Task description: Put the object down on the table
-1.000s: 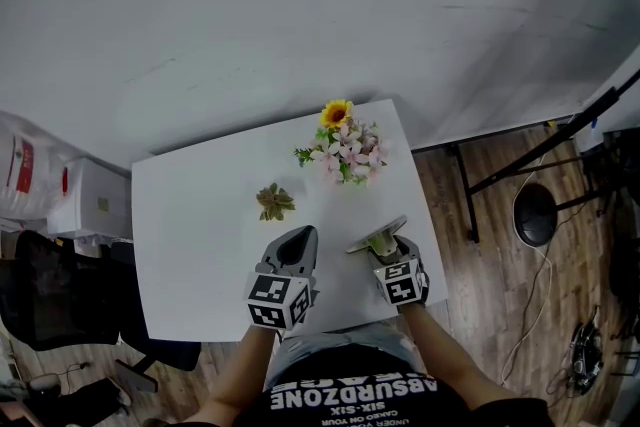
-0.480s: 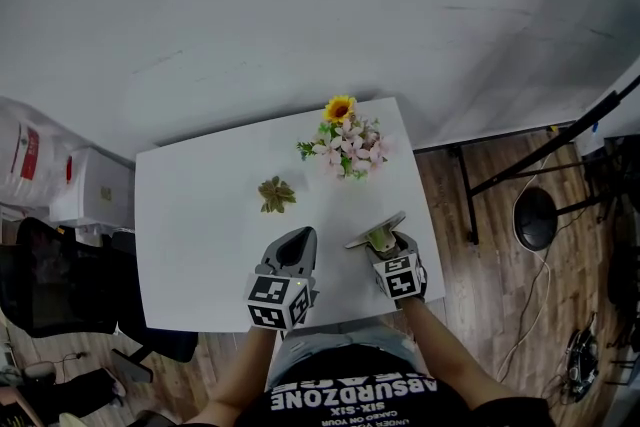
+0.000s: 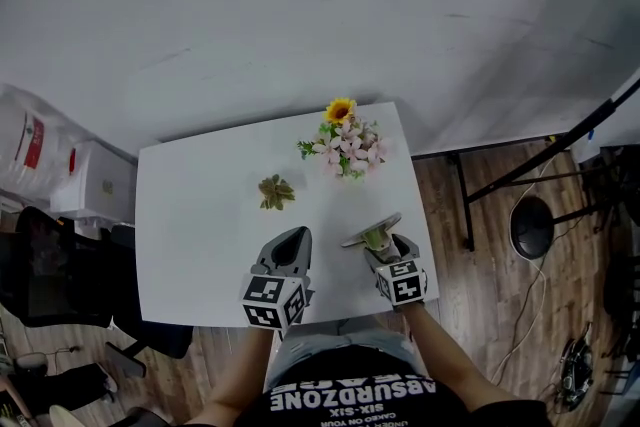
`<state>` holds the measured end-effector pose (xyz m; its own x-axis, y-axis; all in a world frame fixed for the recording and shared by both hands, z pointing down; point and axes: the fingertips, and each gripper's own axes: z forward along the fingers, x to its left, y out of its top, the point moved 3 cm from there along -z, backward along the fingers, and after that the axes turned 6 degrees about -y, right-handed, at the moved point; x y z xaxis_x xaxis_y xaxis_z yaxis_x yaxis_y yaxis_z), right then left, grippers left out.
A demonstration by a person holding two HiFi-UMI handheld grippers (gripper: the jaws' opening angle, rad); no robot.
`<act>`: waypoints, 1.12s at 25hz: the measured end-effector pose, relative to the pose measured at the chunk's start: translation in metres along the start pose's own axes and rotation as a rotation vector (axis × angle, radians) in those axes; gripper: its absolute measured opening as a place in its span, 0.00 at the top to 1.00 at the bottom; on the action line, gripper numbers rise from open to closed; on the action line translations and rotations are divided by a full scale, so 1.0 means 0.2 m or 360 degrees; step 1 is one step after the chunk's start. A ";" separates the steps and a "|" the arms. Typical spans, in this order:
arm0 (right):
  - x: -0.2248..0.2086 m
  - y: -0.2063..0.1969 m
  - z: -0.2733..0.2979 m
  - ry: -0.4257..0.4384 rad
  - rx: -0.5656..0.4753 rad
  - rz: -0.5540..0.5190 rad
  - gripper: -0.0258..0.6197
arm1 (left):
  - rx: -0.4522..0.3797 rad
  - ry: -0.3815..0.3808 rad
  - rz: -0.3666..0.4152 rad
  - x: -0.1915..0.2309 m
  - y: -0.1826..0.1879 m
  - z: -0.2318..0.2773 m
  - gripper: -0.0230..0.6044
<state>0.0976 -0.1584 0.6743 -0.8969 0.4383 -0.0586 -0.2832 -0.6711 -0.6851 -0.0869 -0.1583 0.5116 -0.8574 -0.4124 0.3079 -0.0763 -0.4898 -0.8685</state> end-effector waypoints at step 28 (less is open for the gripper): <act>0.14 0.42 -0.64 0.0059 -0.0543 0.0056 0.93 | -0.0074 -0.0020 0.0054 -0.31 -0.02 -0.15 0.96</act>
<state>0.0923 -0.1255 0.5228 -0.8892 0.4444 -0.1085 -0.1170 -0.4503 -0.8852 -0.0489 -0.1087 0.4848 -0.8536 -0.4378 0.2823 -0.0708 -0.4394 -0.8955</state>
